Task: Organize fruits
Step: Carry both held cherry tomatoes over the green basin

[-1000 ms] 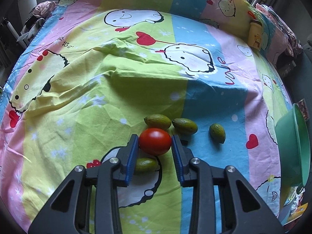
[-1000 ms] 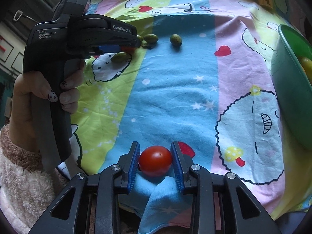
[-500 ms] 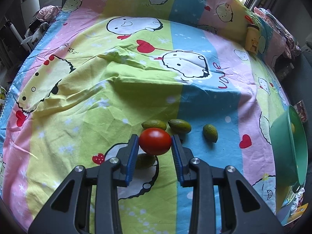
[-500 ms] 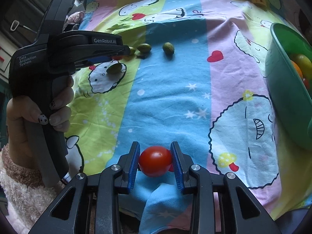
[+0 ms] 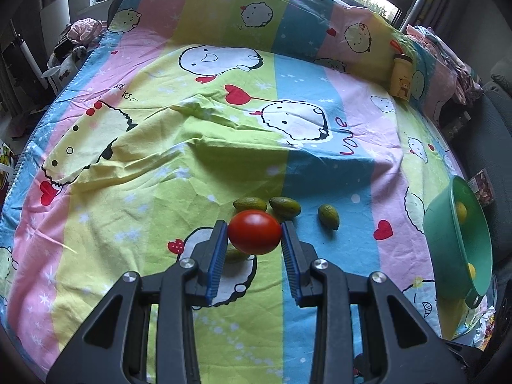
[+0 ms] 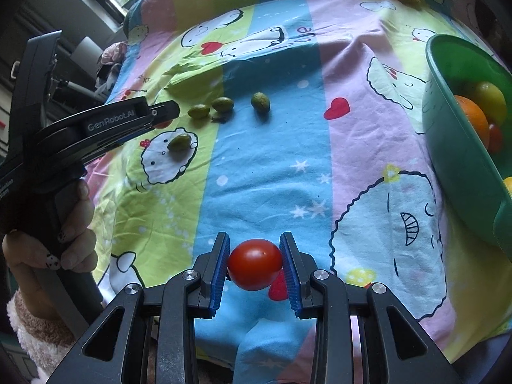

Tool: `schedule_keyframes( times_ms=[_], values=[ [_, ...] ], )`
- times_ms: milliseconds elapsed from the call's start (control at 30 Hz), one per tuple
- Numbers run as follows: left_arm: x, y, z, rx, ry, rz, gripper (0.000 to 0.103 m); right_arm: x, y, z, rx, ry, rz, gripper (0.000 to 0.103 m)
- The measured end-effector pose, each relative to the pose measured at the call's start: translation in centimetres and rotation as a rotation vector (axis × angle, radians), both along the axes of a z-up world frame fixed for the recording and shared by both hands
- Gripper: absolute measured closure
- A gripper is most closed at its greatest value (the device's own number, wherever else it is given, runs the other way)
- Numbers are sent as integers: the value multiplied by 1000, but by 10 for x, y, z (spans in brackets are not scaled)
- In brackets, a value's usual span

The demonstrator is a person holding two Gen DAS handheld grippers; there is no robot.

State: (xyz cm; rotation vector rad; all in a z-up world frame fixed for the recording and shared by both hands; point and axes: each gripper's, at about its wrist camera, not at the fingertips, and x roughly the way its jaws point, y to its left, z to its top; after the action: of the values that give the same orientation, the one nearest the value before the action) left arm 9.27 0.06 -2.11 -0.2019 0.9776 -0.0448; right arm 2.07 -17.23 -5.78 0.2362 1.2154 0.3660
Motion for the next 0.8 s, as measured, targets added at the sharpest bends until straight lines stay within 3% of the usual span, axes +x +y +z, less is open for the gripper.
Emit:
schedule_keyframes(
  times_ms=[467,800],
  values=[
    [-28,-9,37,-174,-88,-73,69,11,-22,22,67,-55,-114,69],
    [-49,-18,62,-218,-166,-131,69,17,-55,50,142,-136,-247,69]
  ],
)
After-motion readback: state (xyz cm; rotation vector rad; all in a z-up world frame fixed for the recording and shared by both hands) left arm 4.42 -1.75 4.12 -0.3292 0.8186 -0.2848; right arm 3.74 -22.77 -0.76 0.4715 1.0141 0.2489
